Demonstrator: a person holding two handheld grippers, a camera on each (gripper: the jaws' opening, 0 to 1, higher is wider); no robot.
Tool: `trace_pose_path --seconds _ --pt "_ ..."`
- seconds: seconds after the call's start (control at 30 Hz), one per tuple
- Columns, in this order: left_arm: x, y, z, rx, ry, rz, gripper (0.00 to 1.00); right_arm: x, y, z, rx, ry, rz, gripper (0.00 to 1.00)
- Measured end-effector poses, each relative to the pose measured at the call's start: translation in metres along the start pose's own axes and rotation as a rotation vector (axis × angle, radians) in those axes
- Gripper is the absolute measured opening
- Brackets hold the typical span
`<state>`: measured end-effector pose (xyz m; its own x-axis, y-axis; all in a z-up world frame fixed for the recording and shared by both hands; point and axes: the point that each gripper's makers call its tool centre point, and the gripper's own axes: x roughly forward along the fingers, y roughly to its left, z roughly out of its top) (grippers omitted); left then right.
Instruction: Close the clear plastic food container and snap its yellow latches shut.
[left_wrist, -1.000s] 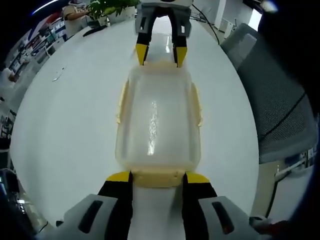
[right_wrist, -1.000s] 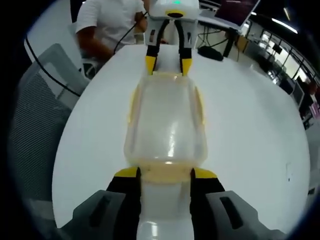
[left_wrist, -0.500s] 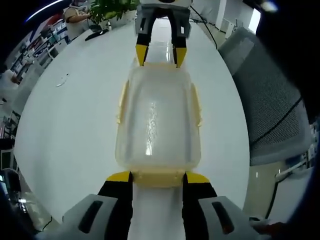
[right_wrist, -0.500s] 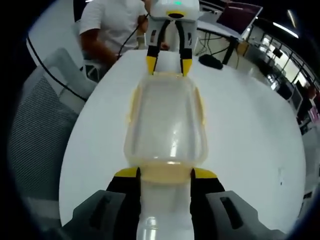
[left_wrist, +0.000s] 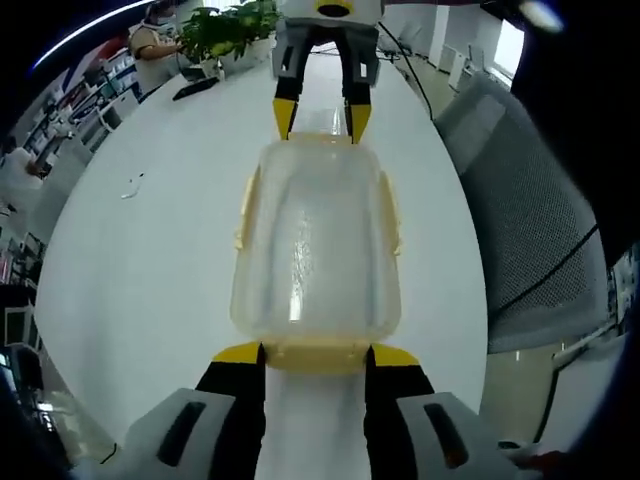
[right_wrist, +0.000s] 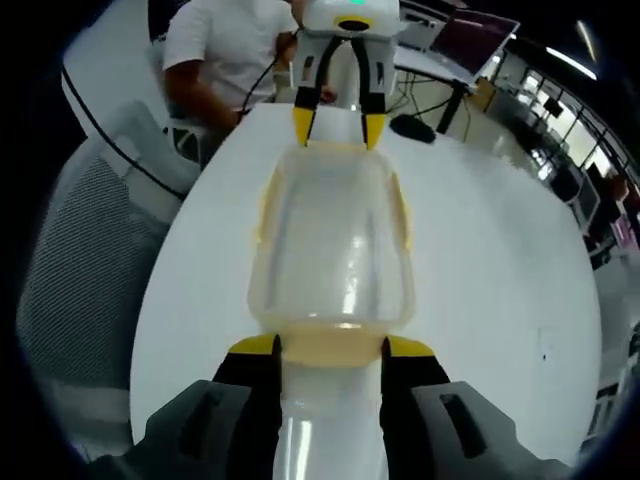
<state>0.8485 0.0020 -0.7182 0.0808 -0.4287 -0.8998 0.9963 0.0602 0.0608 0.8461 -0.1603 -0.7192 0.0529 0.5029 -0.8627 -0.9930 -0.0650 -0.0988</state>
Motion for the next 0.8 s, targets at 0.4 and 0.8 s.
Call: trace_pose_path --seconds 0.4,0.8 --pt "0.007 0.007 0.038 0.015 -0.027 -0.016 0.32 -0.027 -0.003 -0.027 0.017 0.023 -0.016 0.34" --pt "0.022 0.011 0.081 0.056 -0.061 -0.032 0.32 -0.049 -0.001 -0.066 0.056 0.061 -0.023 0.34"
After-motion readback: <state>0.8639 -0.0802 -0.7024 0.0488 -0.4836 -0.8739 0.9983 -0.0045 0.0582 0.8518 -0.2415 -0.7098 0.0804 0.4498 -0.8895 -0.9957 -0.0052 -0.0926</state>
